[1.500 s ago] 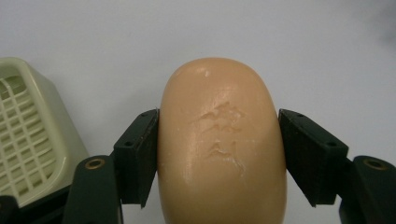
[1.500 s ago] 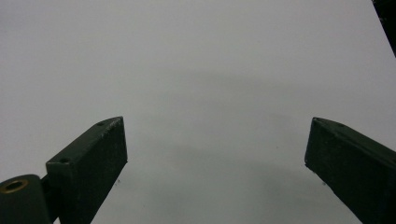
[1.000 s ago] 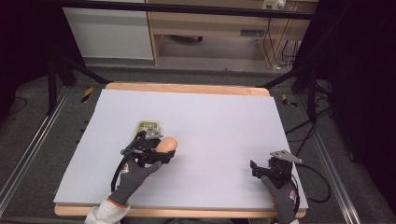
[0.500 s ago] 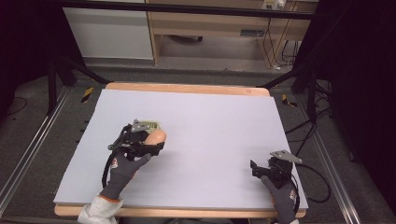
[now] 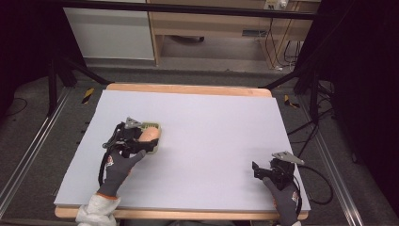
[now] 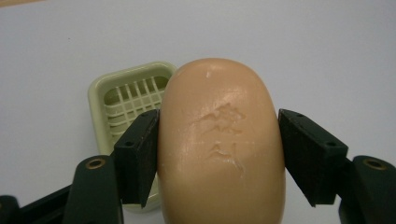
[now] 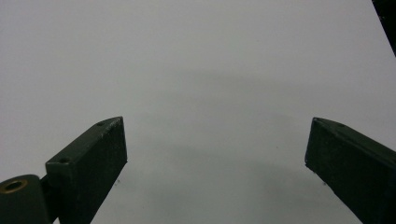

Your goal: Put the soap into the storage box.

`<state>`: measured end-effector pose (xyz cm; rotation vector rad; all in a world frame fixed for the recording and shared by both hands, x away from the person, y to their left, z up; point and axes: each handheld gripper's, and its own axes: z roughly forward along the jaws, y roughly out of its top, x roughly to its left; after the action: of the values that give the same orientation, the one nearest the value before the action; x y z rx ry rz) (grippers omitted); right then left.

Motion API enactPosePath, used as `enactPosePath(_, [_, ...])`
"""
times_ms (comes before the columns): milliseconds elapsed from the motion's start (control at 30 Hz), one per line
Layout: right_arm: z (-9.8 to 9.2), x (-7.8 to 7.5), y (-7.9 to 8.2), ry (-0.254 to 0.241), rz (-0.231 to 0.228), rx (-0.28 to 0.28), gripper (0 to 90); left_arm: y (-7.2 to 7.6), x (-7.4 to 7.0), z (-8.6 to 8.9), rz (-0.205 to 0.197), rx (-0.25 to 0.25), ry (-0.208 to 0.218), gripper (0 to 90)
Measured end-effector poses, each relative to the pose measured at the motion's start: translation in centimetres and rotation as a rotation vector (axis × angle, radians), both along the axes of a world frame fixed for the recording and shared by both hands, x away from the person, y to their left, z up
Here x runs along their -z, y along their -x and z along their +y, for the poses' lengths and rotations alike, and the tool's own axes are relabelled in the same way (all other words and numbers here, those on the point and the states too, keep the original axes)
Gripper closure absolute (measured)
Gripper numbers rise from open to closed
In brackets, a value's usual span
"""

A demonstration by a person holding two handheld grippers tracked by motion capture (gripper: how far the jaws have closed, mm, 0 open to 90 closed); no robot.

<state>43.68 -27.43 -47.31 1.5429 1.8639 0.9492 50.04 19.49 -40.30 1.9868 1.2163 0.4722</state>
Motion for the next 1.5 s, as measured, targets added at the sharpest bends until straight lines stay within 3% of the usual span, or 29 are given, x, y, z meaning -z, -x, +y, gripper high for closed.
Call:
enactPosePath(267, [0.0,0.0,0.0,0.003,0.001,-0.002,6.0,-0.7,0.2,0.8,-0.001,-0.034,0.000,32.2])
enactPosePath(667, [0.1,0.0,0.0,0.003,0.003,-0.001,6.0,-2.0,0.7,0.5,0.005,-0.048,-0.009,32.3])
enactPosePath(1500, [0.2,0.2,-0.2,0.007,0.008,-0.002,6.0,-4.5,3.0,1.3,0.031,-0.092,-0.035,32.4])
